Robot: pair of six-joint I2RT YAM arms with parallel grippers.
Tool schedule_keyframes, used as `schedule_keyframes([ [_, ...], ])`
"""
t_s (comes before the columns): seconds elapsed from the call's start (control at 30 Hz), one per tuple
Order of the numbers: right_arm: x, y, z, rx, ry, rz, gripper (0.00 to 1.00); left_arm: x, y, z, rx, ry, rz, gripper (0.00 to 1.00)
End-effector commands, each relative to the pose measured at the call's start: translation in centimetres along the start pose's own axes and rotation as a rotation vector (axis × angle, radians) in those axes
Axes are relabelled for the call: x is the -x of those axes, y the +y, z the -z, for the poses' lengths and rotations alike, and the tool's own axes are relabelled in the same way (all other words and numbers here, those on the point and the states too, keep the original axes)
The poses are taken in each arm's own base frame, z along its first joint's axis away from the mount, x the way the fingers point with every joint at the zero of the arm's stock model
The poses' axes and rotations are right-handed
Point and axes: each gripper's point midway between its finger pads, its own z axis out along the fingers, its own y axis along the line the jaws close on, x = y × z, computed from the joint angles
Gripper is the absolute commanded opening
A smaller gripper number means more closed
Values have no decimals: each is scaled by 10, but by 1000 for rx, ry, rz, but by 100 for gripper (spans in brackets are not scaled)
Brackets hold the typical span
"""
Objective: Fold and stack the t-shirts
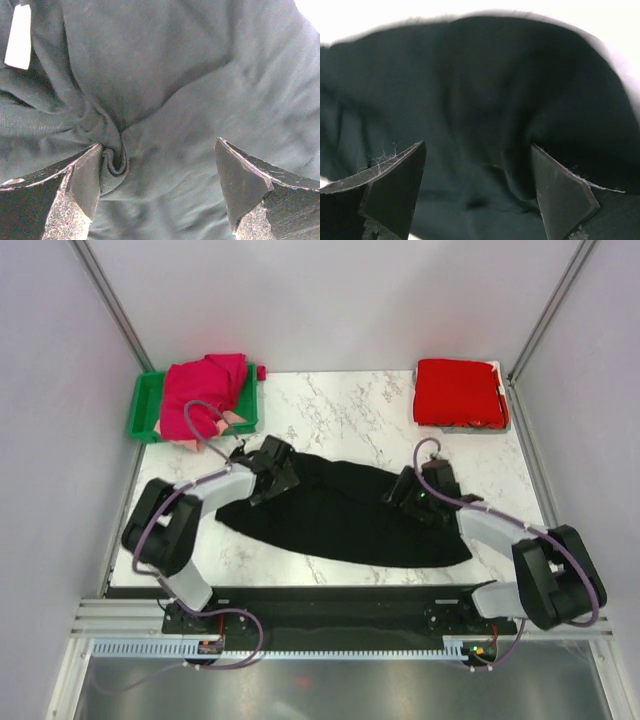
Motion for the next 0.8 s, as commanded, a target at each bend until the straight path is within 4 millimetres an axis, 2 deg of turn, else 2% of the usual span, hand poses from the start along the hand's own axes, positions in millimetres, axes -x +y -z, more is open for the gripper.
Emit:
schedule_keyframes([
  [0.0,-95,5,16,-18,244,-105,90,53,-57,-21,-34,-112,-28,93],
  [0.03,-103,16,22,3,252,-95,88,42,-60,-46,4,-65,-54,93],
  [0.07,-123,47,37,70,274,-53,88,68,-96,-45,-58,-100,-36,93],
  [0.1,-126,62,43,87,237,-12,88,73,-113,-51,-80,-95,-50,93],
  [0.13,-154,77,59,107,274,87,89,78,-150,-68,-123,-81,-61,93],
  [0.17,-152,110,72,159,256,103,90,82,-170,-73,-150,-75,-78,93],
  [0.2,-158,125,80,182,259,139,90,83,-187,-82,-171,-65,-106,93],
  [0.23,-178,135,94,197,300,210,91,108,-238,-63,-302,-90,-104,94],
  [0.27,-177,165,106,244,295,233,91,91,-248,-95,-307,-39,-136,94],
  [0.3,-178,173,111,260,284,295,92,97,-263,-96,-347,-37,-154,95],
  [0.33,-182,170,116,229,294,344,93,135,-295,-68,-444,-99,-131,95],
  [0.37,-173,185,122,236,270,359,93,130,-291,-83,-425,-71,-140,96],
  [0.4,-166,186,125,233,245,404,94,144,-295,-75,-456,-87,-131,97],
  [0.43,-148,188,128,198,173,422,96,162,-291,-69,-478,-98,-110,98],
  [0.47,-137,186,128,173,131,443,97,172,-287,-64,-480,-110,-99,99],
  [0.5,-126,186,130,157,92,459,98,193,-286,-39,-506,-149,-93,100],
  [0.53,-107,180,126,117,34,497,98,201,-273,-39,-493,-148,-90,100],
  [0.57,-95,182,125,109,7,497,98,211,-269,-29,-500,-170,-104,100],
  [0.6,-85,179,120,90,-6,493,98,229,-267,4,-529,-210,-103,100],
  [0.63,-62,172,112,57,-28,481,98,233,-256,7,-519,-210,-107,100],
  [0.7,-41,165,98,8,-42,469,98,248,-244,33,-527,-244,-118,100],
  [0.73,-17,158,88,-24,-67,433,98,261,-229,59,-532,-272,-106,100],
  [0.77,-4,158,77,-50,-77,456,98,263,-220,69,-529,-279,-109,100],
])
